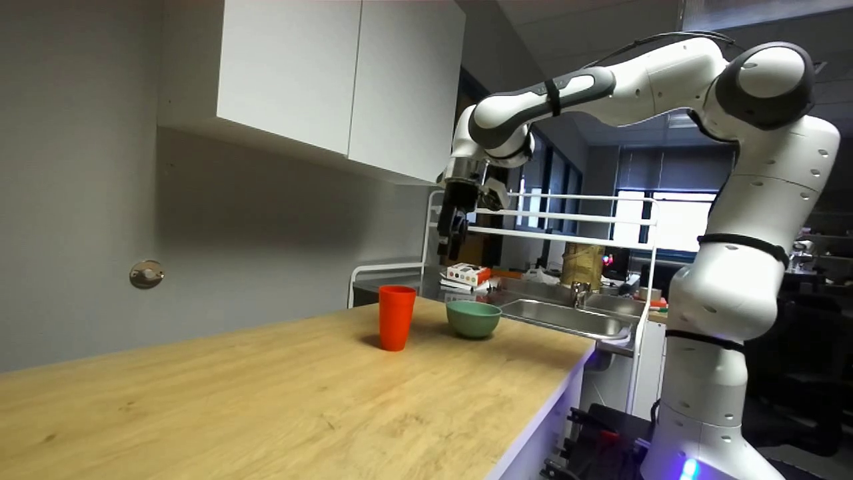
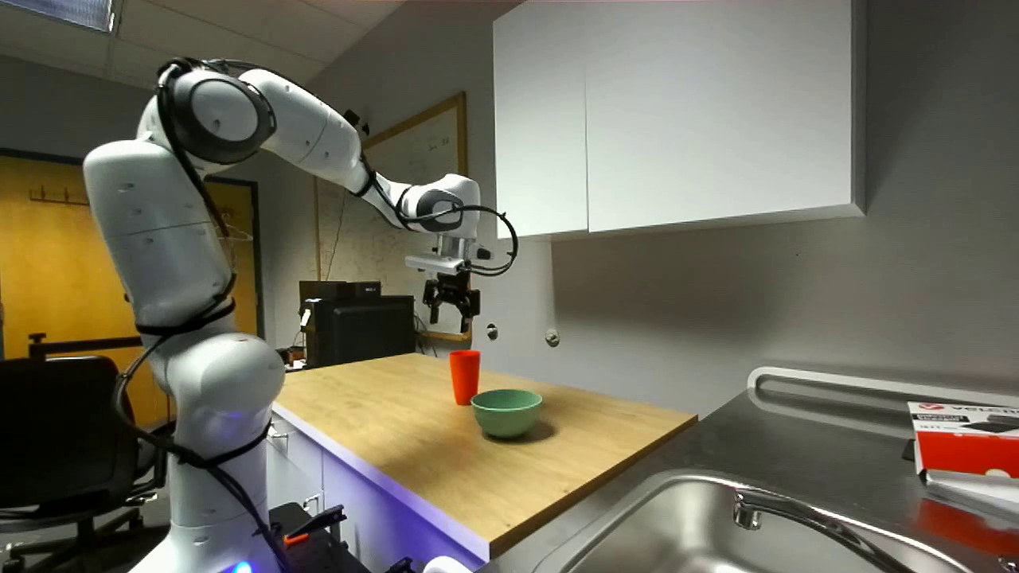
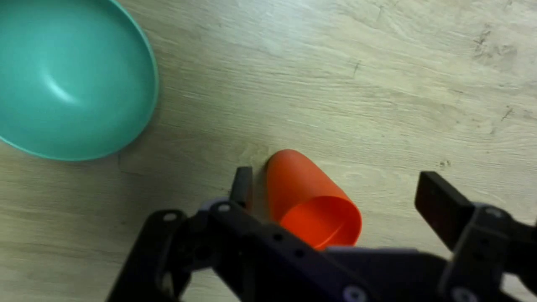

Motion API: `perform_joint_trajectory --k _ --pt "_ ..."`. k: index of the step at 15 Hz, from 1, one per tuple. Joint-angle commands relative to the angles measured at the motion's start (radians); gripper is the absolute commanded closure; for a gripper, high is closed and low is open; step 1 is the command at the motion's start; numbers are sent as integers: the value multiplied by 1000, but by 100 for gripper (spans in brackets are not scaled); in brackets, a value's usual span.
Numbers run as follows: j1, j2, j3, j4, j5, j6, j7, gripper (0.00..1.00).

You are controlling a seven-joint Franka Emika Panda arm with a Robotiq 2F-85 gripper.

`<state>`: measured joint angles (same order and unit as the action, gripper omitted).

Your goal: Empty the contents in the cup into the bowl

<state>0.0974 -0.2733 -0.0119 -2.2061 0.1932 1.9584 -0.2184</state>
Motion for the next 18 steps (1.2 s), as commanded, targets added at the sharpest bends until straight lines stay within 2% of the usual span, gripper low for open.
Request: perform_joint_trajectory --k 1,9,13,18 --pt "16 147 56 127 -5 -6 71 0" --pt "38 374 125 316 -19 -29 131 0" --pt "39 455 134 388 -23 -45 134 0" --pt "28 522 126 420 -20 -53 136 0"
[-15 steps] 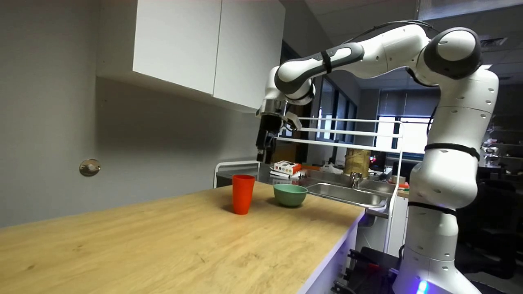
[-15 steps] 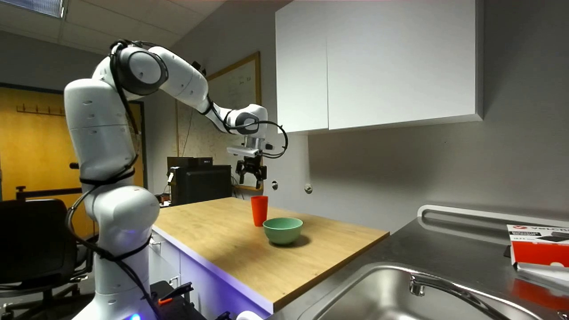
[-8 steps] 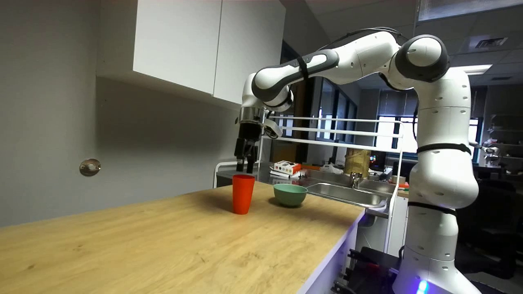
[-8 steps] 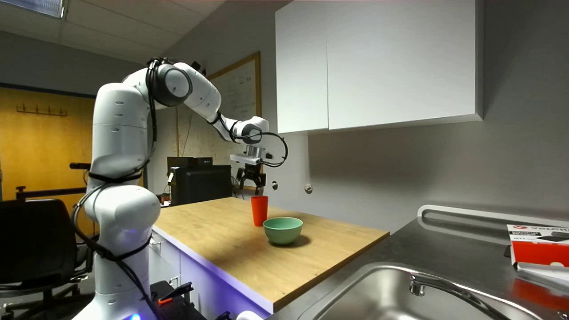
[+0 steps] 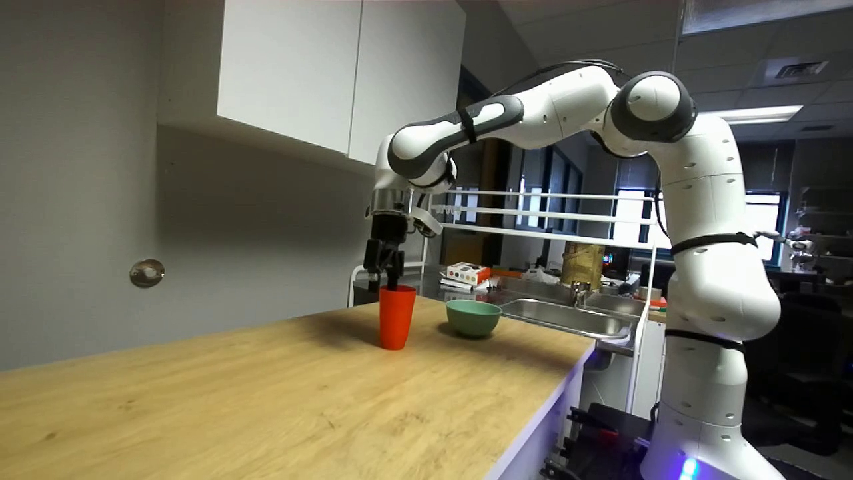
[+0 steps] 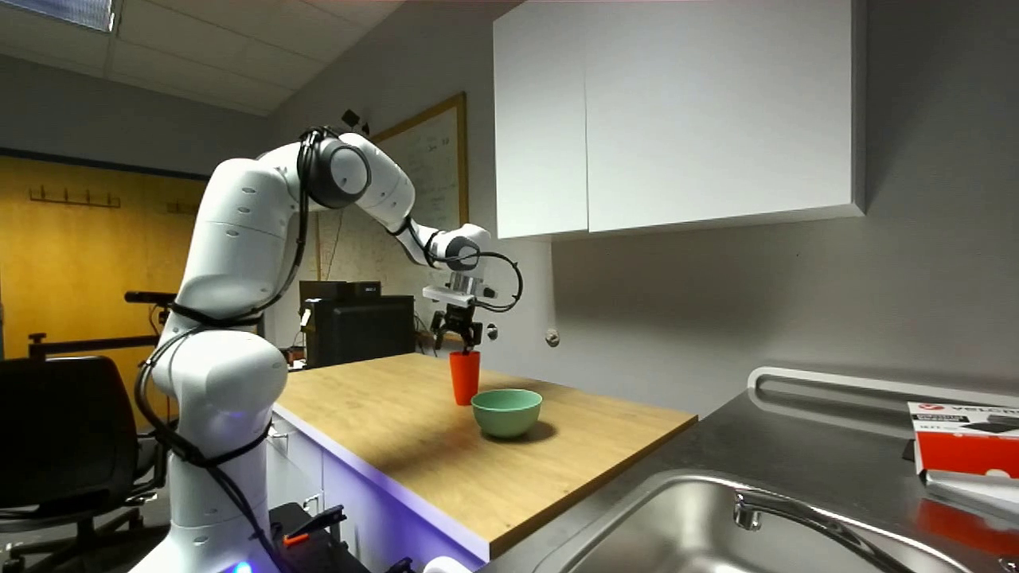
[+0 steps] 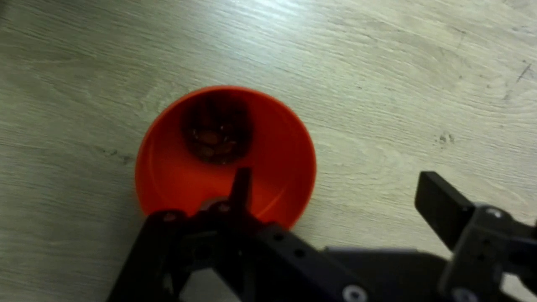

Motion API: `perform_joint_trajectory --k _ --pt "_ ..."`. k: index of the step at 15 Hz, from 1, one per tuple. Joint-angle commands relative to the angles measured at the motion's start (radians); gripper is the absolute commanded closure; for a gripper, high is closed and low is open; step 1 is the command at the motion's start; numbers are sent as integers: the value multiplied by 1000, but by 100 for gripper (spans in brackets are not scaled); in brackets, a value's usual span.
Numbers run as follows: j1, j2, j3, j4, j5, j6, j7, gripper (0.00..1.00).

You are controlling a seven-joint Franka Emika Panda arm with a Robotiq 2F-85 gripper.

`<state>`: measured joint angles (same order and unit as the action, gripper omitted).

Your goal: Empty the contents in the cup into the bowl

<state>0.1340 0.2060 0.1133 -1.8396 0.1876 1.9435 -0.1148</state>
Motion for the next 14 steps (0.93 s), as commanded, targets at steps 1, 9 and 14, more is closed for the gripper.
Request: perform_joint_trajectory --k 1,9,14 --pt "-10 50 -1 56 -18 -36 34 0" --pt "-16 56 -6 74 -42 -29 51 73" --pt "-33 64 -16 81 -37 -26 47 99"
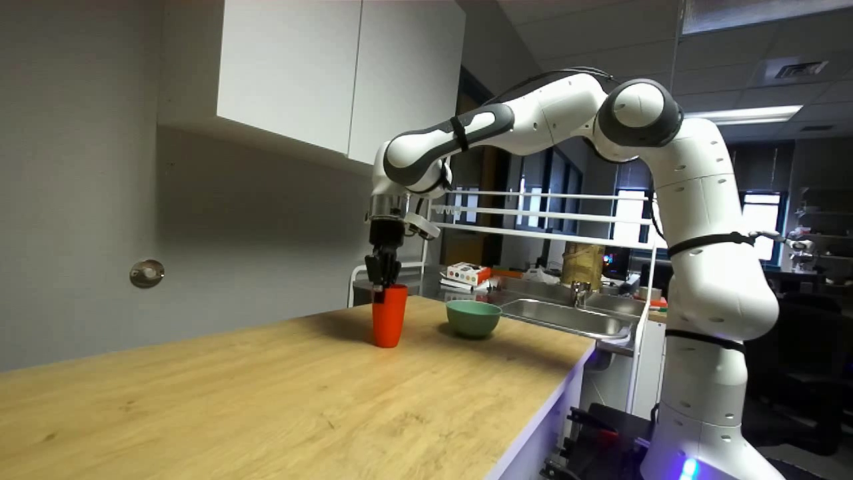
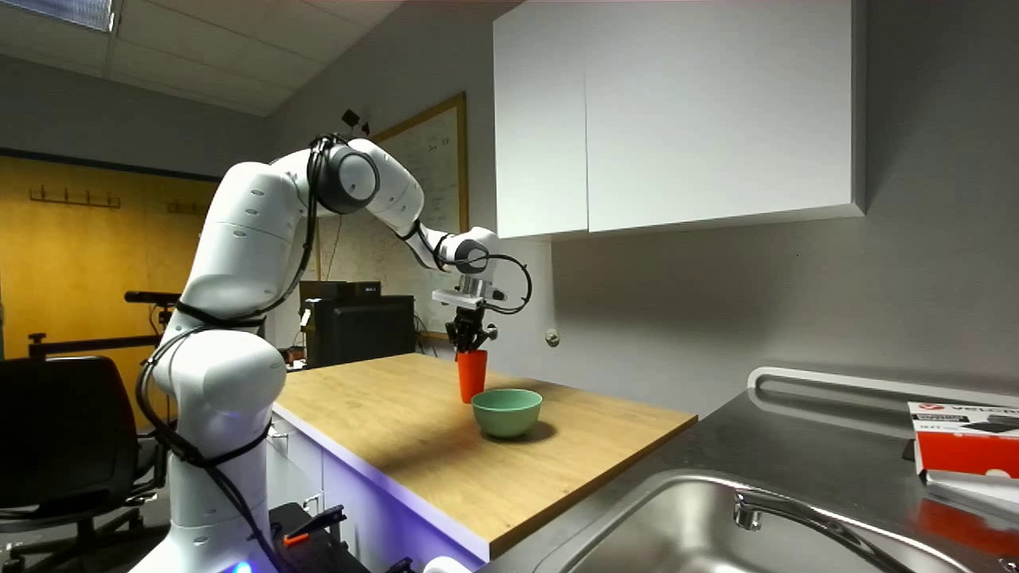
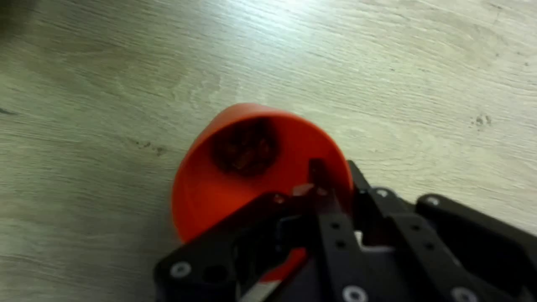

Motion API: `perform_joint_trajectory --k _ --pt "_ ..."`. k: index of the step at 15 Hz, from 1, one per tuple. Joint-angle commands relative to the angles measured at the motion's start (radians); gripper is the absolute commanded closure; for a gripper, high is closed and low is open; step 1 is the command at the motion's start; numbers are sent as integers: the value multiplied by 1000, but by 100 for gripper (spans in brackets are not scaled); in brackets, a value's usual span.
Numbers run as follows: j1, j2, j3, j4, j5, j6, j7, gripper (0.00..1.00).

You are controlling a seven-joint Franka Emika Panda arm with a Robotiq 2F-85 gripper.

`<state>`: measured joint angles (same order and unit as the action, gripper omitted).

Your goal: Empty the contents in the cup into the bowl

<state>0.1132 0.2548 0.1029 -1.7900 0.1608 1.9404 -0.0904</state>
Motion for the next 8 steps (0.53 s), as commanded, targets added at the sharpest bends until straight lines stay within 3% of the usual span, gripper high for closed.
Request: perform_joint_trajectory --k 1,4,8 --pt "-18 16 -8 35 -9 -24 21 99" --pt "-40 3 -8 43 26 -34 -6 97" --pt "-94 -91 -11 -29 163 5 -72 96"
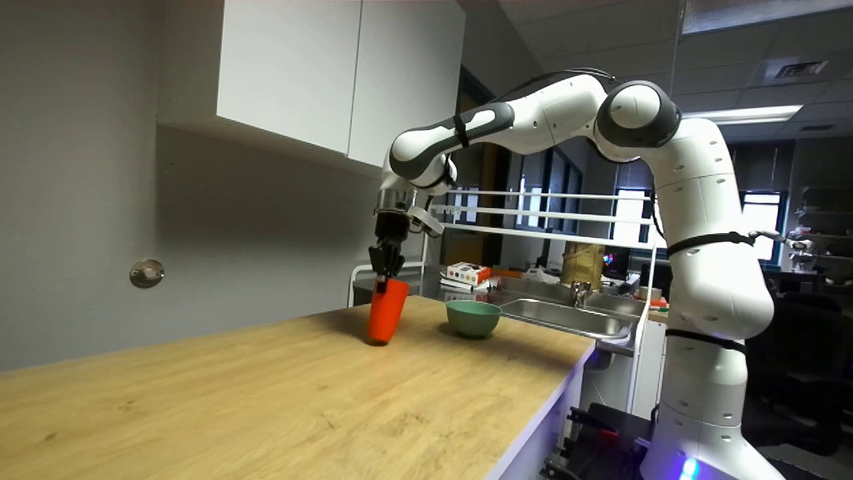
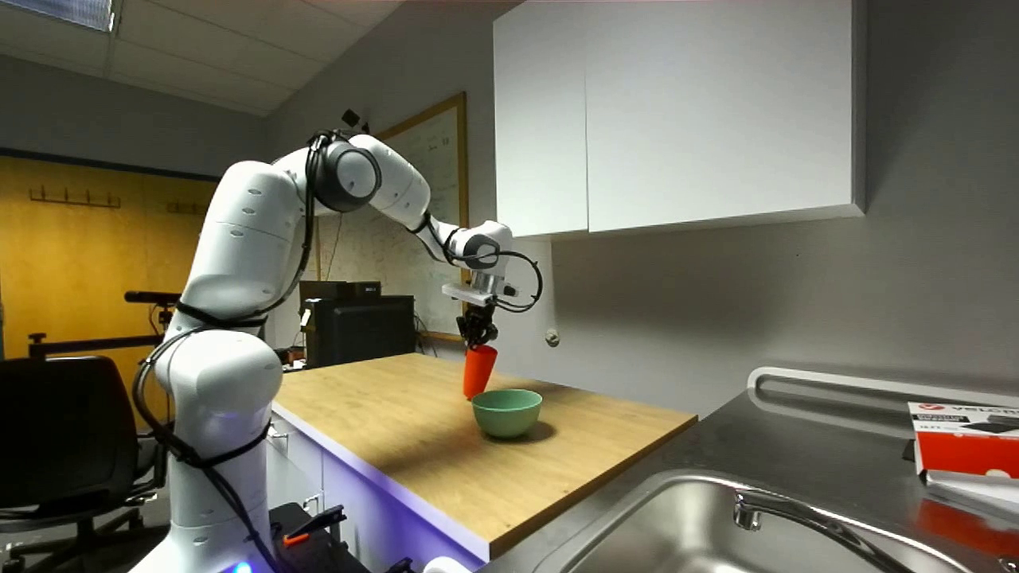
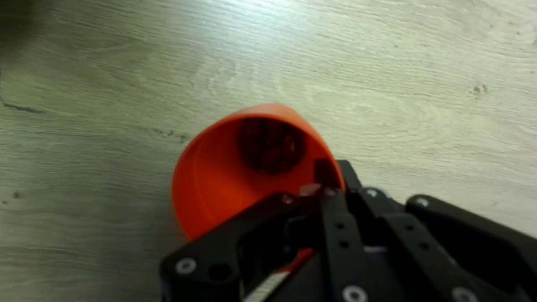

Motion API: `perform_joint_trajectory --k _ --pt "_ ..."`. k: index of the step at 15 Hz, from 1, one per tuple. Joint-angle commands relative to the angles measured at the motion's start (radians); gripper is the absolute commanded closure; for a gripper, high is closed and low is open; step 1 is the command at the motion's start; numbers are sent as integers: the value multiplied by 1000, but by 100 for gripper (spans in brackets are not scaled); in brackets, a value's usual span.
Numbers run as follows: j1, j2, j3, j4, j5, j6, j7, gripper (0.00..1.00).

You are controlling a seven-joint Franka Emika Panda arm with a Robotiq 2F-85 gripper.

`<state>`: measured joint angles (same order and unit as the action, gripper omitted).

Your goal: Empty the contents in the cup into the bowl

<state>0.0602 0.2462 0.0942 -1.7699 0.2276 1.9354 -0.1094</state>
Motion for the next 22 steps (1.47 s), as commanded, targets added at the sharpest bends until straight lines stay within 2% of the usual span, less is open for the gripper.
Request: perform_joint_trajectory --k 1,5,12,15,18,22 --pt "-58 -117 -7 -78 146 24 -71 96" --pt "-120 -260 -55 -202 339 79 -171 96" --pt "-173 -454 -223 -416 621 81 -398 96" --pt "-187 -475 -300 -476 783 46 -553 96" --pt "-211 -455 -359 -510 942 -44 -708 96" --pt "-262 -399 -398 -541 1047 -181 -837 96"
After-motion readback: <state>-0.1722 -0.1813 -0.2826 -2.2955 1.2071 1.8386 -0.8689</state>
